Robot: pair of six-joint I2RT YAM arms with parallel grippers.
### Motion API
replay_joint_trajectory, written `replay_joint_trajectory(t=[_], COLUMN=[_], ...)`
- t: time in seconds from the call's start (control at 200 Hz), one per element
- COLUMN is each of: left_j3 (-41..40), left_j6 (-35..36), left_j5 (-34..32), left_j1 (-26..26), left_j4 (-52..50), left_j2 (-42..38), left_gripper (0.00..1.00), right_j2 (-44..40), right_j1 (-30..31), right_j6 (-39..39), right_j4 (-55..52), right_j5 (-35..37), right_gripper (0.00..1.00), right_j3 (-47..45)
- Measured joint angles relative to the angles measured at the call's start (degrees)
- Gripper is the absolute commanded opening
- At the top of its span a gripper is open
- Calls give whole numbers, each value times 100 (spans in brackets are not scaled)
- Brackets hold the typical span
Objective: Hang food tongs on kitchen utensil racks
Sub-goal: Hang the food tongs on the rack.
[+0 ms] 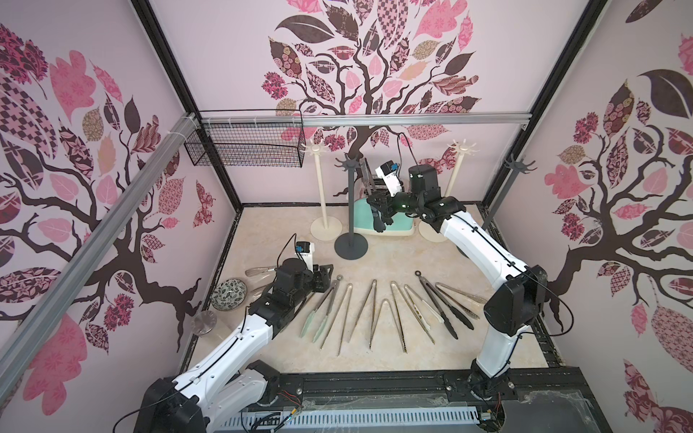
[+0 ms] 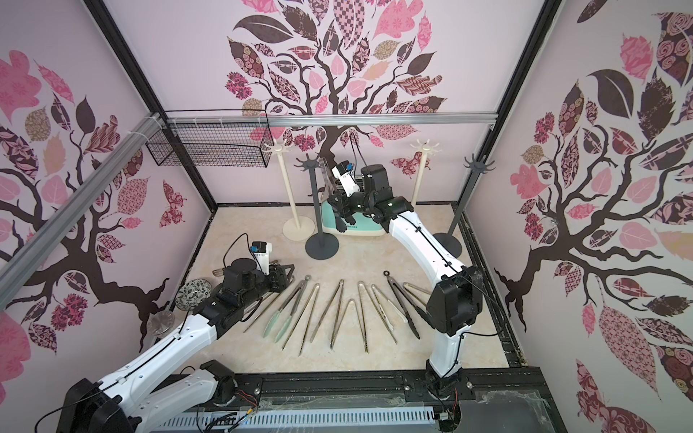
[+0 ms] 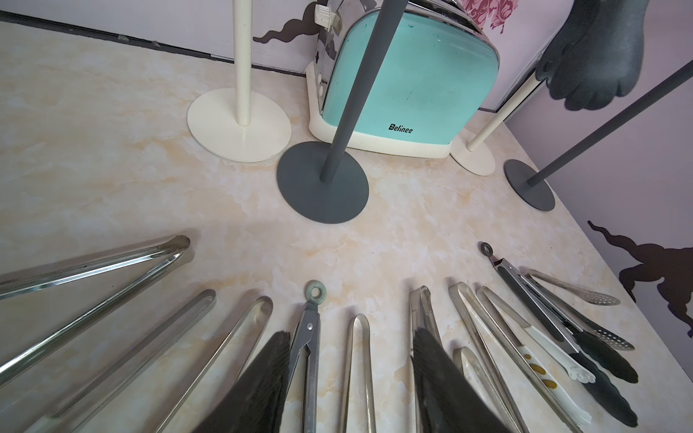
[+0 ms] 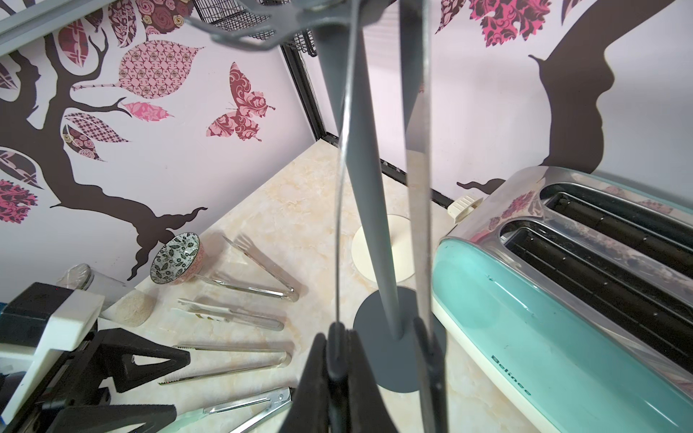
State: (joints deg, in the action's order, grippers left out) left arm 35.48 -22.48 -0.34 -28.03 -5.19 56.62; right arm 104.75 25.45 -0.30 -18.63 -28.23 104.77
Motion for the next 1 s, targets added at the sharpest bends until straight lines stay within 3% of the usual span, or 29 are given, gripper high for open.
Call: replay_joint_trajectory(t=[0.82, 1.0], left_j3=[-109, -111], left_j6=[0, 0], left_j5=[0, 0], left_j1=[0, 0], left_j4=[44, 44], left_j2=[-22, -22], left_gripper=[55, 55], right_j2=[101, 101], right_j1=[15, 15], right_j6=[-103, -98], right_j4=[876, 901], right_j5=[-96, -94], right_gripper=[0, 11], right_j3=[-688, -693])
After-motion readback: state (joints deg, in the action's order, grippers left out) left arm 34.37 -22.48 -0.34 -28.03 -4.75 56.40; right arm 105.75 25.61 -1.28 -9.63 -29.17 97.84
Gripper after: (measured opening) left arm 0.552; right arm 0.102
